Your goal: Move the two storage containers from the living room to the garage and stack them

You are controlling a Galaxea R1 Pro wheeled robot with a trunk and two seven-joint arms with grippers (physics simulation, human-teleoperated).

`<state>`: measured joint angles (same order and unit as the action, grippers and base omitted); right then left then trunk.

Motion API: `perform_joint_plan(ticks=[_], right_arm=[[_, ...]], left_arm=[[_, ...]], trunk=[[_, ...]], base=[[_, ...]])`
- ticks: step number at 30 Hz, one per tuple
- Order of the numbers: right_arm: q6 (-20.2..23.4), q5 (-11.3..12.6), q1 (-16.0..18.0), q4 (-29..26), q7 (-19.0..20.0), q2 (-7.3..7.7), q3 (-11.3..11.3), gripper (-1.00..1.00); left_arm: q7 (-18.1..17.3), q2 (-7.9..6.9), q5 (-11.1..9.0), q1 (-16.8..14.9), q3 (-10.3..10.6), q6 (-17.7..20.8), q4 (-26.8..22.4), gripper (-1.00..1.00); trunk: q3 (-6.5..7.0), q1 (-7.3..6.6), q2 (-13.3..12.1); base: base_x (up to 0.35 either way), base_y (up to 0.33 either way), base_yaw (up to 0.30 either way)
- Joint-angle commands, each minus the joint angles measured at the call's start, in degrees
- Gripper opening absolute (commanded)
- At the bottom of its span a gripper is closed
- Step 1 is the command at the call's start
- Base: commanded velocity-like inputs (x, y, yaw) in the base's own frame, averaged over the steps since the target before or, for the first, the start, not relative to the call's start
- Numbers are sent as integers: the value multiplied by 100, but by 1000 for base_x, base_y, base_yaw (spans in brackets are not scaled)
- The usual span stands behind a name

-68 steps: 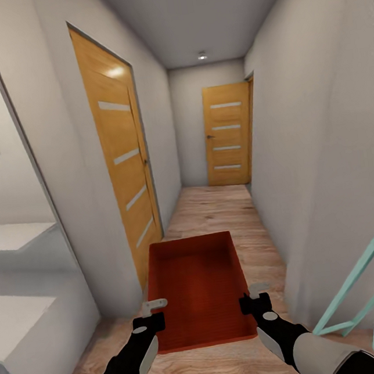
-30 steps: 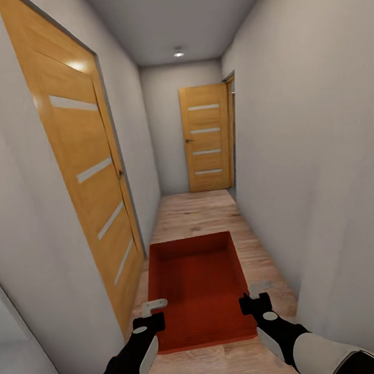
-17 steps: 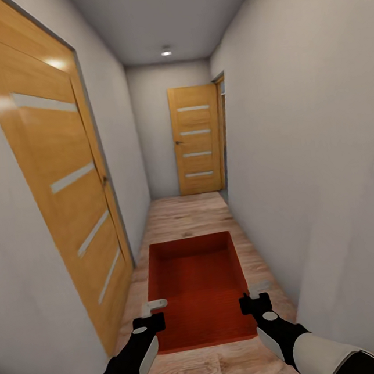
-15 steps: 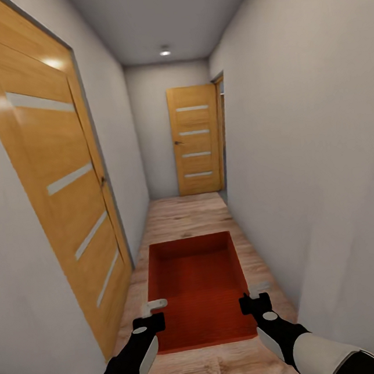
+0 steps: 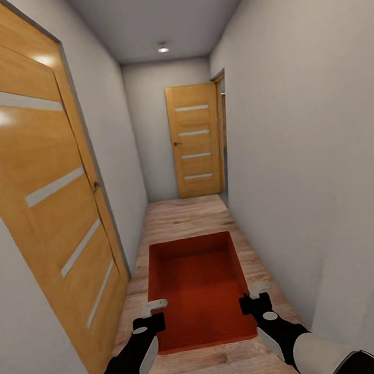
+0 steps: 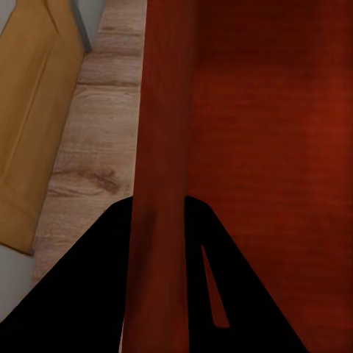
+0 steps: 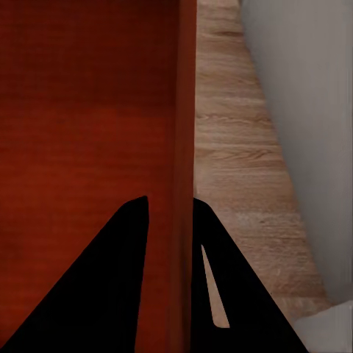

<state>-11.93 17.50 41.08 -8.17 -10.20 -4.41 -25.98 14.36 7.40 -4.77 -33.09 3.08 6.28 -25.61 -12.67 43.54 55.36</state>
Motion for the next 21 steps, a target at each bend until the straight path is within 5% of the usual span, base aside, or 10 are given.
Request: perform_joint_plan(ticks=[1,21], right_arm=[[0,259,5,-1,1,-2,252,-100],[-11,262,5,-1,1,-1,252,-100]], left_arm=[[357,-159,84,-4,-123,-49,-31,-100],[357,-159,87,-5,-123,-53,-31,-100]], trunk=[[-8,4,5],[-8,4,5]], base=[[324,0,0],[324,0,0]])
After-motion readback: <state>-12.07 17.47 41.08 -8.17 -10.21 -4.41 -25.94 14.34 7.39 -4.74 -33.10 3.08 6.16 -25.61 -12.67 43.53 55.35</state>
